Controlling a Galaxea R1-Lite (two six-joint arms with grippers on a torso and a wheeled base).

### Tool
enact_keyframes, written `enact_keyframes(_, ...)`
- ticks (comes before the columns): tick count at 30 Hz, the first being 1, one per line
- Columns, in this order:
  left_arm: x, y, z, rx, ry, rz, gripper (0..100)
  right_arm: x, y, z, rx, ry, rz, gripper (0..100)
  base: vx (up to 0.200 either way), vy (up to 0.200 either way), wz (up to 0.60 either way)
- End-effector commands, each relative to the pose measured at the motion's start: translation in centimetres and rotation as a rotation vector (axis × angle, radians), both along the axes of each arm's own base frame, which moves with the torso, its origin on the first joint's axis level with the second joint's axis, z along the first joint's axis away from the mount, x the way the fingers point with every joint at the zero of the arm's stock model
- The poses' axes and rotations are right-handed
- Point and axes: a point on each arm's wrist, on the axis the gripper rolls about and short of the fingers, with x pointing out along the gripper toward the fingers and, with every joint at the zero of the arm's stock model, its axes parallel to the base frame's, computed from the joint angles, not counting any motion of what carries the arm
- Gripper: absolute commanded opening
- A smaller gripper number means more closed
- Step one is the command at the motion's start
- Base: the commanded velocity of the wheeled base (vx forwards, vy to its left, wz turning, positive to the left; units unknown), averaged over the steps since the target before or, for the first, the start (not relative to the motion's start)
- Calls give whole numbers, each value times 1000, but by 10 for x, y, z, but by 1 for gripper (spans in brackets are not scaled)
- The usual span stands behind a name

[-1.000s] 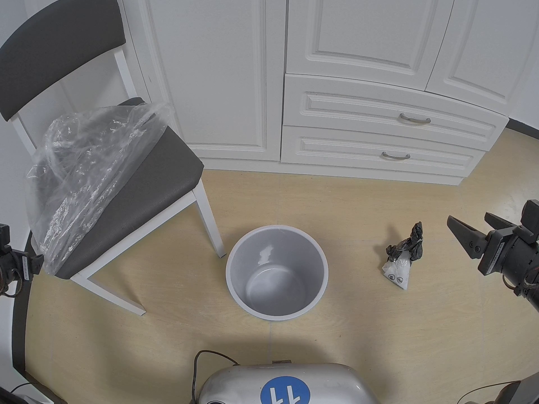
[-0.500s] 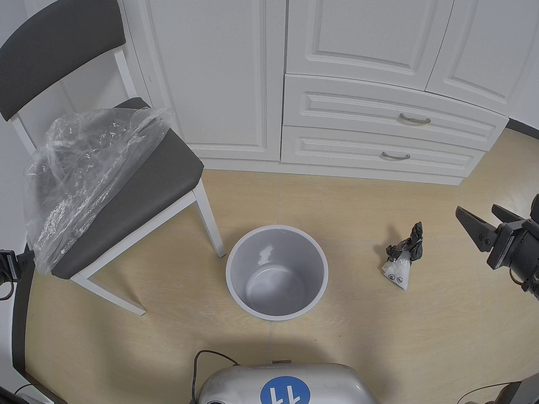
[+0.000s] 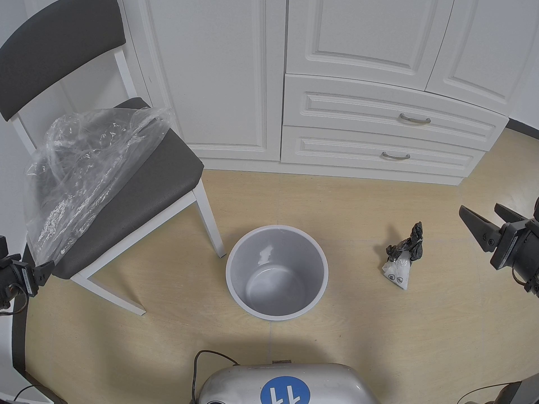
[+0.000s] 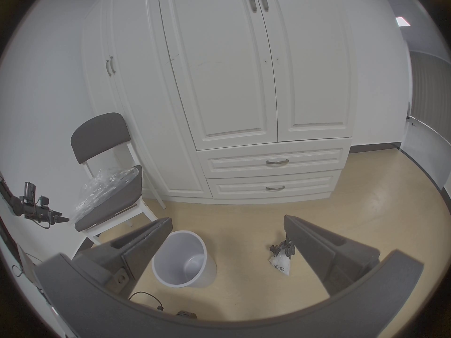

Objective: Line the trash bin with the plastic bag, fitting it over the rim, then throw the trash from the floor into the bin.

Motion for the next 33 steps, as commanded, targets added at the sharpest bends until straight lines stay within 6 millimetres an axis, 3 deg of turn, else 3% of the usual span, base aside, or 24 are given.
enact_keyframes(1, 5, 2, -5, -12, 27, -6, 100, 0, 0, -1, -4, 7, 1, 100, 0, 0, 0)
enact_keyframes(8, 11, 10, -11, -25, 48, 15, 100, 3, 2, -4, -11, 22, 2, 100, 0, 0, 0)
enact_keyframes(16, 23, 33, -32, -18, 54, 90, 100, 5, 3, -7, -17, 35, 1, 100, 0, 0, 0)
enact_keyframes(33, 17, 31, -41, 2, -2, 115, 100, 5, 2, -4, -7, 22, -1, 100, 0, 0, 0)
